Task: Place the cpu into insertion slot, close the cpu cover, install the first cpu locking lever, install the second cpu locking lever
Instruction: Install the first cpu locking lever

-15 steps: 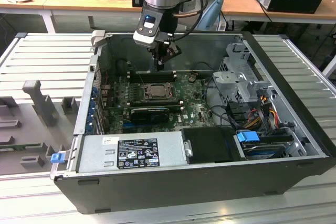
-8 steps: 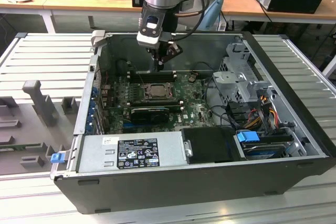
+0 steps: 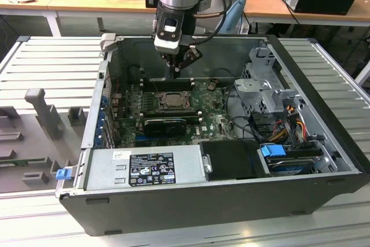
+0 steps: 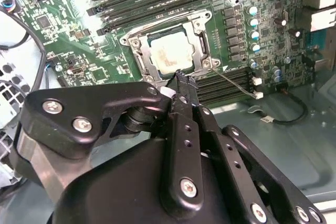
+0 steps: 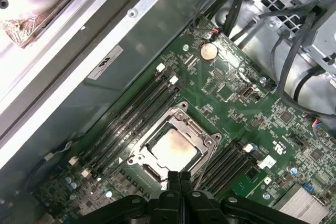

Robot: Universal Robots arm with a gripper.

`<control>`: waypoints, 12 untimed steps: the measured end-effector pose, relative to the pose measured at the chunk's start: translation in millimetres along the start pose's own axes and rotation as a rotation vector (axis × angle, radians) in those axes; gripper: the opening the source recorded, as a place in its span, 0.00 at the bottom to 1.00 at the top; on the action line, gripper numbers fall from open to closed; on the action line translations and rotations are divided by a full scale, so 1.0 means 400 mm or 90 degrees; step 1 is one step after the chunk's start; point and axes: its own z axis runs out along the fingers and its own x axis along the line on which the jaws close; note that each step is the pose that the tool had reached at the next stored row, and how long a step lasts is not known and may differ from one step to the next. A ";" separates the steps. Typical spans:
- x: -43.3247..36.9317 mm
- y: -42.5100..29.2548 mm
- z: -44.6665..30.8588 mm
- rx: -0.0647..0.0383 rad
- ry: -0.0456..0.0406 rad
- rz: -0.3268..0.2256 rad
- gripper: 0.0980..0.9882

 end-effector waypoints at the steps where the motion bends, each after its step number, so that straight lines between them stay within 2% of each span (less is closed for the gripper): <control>1: 0.000 0.000 0.000 0.000 -0.0001 -0.009 0.01; 6: 0.000 0.000 0.000 0.001 0.0000 -0.043 0.01; 12: 0.000 0.000 0.001 0.004 -0.0012 -0.112 0.01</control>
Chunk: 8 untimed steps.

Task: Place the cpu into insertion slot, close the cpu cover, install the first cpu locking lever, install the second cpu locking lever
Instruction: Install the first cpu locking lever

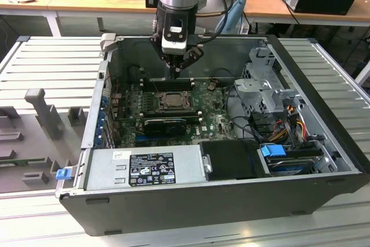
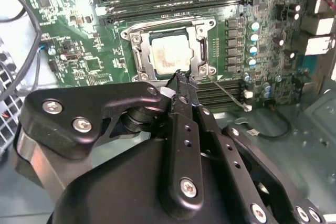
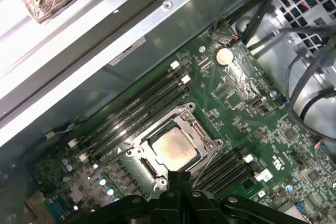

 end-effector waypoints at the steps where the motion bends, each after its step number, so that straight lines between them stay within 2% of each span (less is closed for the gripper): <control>1: 0.000 0.000 0.000 0.000 0.0000 -0.011 0.01; 6: 0.000 0.000 0.000 0.001 0.0004 -0.059 0.01; 8: 0.000 0.000 0.001 0.001 0.0007 -0.093 0.01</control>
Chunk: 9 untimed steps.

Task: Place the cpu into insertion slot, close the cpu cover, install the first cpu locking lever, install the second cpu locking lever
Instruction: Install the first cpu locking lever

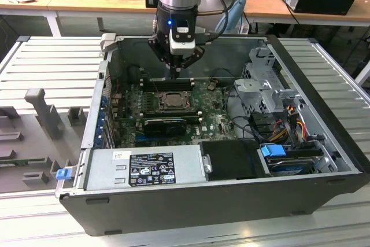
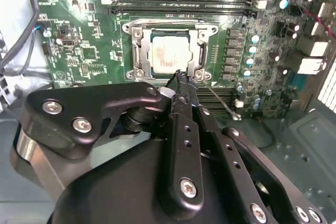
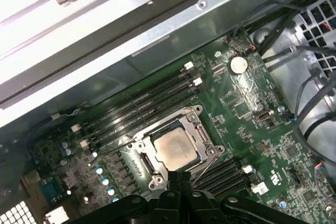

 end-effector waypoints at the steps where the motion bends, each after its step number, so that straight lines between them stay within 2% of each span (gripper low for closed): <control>1: 0.000 0.000 0.000 0.000 0.0001 -0.014 0.01; 7: 0.000 0.000 0.000 0.001 0.0005 -0.067 0.01; 9: 0.000 0.000 0.001 0.001 0.0009 -0.110 0.01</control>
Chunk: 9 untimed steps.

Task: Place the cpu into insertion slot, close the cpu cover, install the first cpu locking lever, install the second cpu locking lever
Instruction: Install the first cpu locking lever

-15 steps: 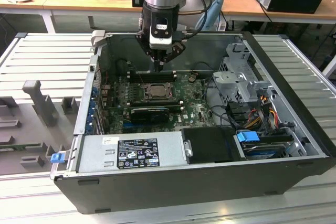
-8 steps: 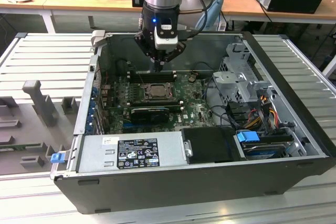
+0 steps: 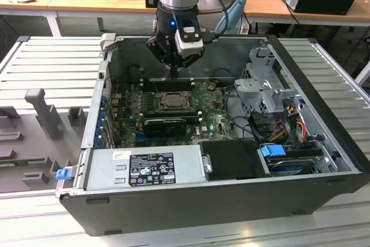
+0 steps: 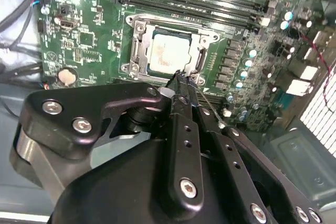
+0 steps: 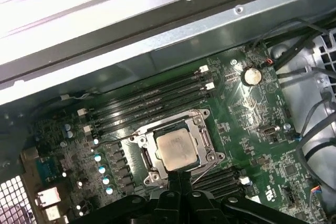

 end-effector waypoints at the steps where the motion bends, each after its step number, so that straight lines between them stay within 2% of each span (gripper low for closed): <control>1: 0.000 0.000 0.000 0.000 0.0001 -0.011 0.01; 4: 0.000 0.000 0.001 0.000 0.0003 -0.044 0.01; 5: 0.000 0.000 0.002 0.001 0.0005 -0.067 0.01; 9: 0.000 0.000 0.003 0.001 0.0010 -0.118 0.01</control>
